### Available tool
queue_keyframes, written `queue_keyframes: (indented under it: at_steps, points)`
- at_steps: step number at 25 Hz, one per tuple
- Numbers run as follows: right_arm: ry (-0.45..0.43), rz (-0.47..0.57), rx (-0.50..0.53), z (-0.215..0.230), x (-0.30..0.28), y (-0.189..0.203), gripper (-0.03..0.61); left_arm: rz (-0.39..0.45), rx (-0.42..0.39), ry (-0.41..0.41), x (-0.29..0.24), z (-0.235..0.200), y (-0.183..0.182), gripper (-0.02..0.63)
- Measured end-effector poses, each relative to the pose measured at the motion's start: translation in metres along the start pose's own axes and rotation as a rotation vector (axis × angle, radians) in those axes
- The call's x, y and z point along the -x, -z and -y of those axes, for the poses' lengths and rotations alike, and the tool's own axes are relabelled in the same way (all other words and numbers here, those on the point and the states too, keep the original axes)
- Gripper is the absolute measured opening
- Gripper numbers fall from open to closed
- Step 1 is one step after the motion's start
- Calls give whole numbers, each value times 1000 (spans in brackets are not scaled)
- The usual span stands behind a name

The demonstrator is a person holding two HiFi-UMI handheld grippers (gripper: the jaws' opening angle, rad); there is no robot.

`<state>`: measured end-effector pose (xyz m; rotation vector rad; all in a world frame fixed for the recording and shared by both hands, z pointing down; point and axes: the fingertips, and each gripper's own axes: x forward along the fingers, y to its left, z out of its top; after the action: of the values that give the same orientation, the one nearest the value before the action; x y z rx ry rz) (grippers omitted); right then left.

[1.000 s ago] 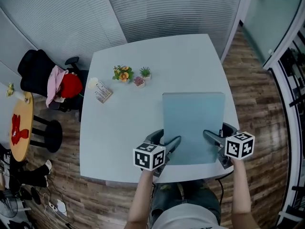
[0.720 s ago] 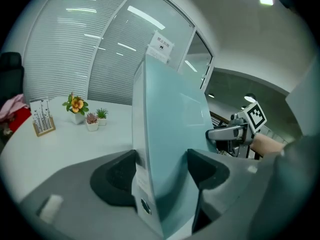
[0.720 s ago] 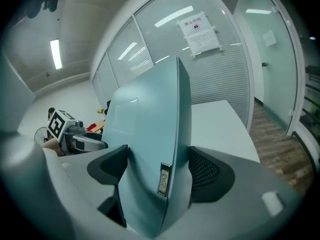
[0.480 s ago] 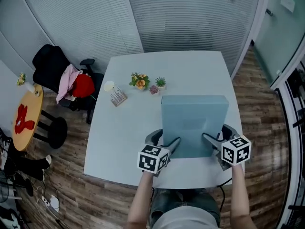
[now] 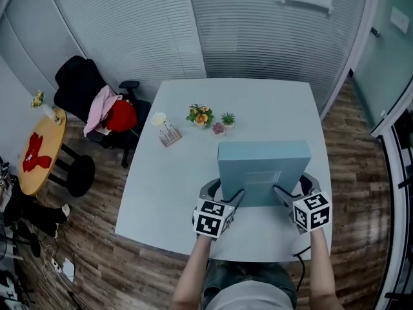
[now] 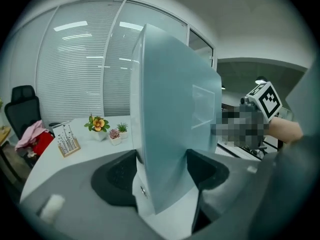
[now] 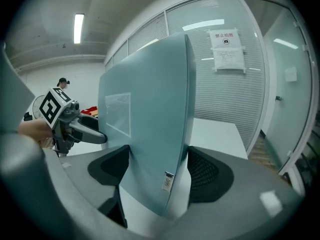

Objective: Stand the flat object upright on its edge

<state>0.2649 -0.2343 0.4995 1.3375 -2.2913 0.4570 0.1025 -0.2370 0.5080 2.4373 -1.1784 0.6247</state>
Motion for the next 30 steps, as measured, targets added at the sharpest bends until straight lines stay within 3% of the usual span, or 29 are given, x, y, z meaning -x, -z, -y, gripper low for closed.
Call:
queue_keyframes:
  at_steps: [16, 30]
  points:
    - [54, -88, 104, -5, -20, 25, 371, -52, -54, -78, -17, -15, 31, 316]
    - [82, -54, 59, -4, -22, 28, 370, -19, -12, -66, -16, -16, 33, 316]
